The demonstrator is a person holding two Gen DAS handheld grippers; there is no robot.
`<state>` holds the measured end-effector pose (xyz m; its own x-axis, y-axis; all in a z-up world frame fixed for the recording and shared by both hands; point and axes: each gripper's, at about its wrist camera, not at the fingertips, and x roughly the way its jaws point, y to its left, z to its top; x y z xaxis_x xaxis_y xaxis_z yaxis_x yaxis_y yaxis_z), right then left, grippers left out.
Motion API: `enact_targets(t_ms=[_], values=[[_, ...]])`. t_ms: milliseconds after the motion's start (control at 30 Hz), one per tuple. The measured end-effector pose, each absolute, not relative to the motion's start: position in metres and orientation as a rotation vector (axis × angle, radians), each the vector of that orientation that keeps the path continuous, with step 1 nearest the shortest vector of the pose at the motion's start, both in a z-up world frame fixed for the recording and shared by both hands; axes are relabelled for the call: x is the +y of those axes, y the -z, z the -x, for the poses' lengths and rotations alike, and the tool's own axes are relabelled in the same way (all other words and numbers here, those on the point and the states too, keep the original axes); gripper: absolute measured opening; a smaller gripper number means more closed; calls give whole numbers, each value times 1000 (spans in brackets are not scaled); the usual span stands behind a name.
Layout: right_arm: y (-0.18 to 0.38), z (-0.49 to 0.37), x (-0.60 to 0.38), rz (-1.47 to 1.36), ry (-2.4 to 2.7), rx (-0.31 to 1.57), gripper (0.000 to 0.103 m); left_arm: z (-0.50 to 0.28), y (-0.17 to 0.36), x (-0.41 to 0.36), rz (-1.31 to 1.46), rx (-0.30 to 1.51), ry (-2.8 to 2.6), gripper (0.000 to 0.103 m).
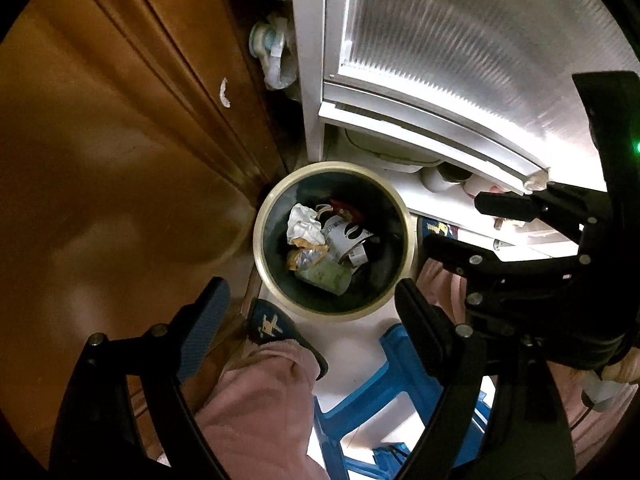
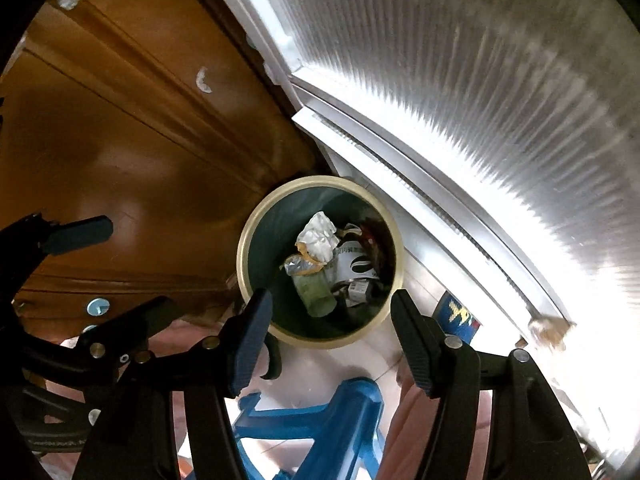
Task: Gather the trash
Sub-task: 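Raise both empty tools back toward the counter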
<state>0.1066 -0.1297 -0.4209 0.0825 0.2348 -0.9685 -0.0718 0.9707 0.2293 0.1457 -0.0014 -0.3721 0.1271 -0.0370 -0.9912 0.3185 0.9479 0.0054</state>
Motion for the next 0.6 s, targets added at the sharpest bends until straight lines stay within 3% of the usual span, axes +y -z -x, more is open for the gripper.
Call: enact_targets(t_ms=[367, 600], values=[[371, -70, -122, -71, -249, 1461, 63, -103, 315, 0, -234, 1349, 278, 82], [301, -38, -118, -14, -256, 1341, 63, -62, 251, 2, -250, 1239, 331, 82]])
